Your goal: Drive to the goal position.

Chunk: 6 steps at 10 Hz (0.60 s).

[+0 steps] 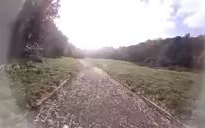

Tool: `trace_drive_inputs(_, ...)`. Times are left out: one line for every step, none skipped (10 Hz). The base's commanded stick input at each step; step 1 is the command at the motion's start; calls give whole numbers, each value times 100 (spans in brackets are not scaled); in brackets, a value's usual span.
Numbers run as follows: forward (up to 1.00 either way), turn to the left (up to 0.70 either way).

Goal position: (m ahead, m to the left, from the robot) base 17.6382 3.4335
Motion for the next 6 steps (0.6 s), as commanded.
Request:
trace_drive_inputs(70, 0)
trace_drive_inputs(70, 0)
trace_drive_inputs(70, 0)
trace_drive_inputs(70, 0)
trace_drive_inputs(70, 0)
trace_drive_inputs(70, 0)
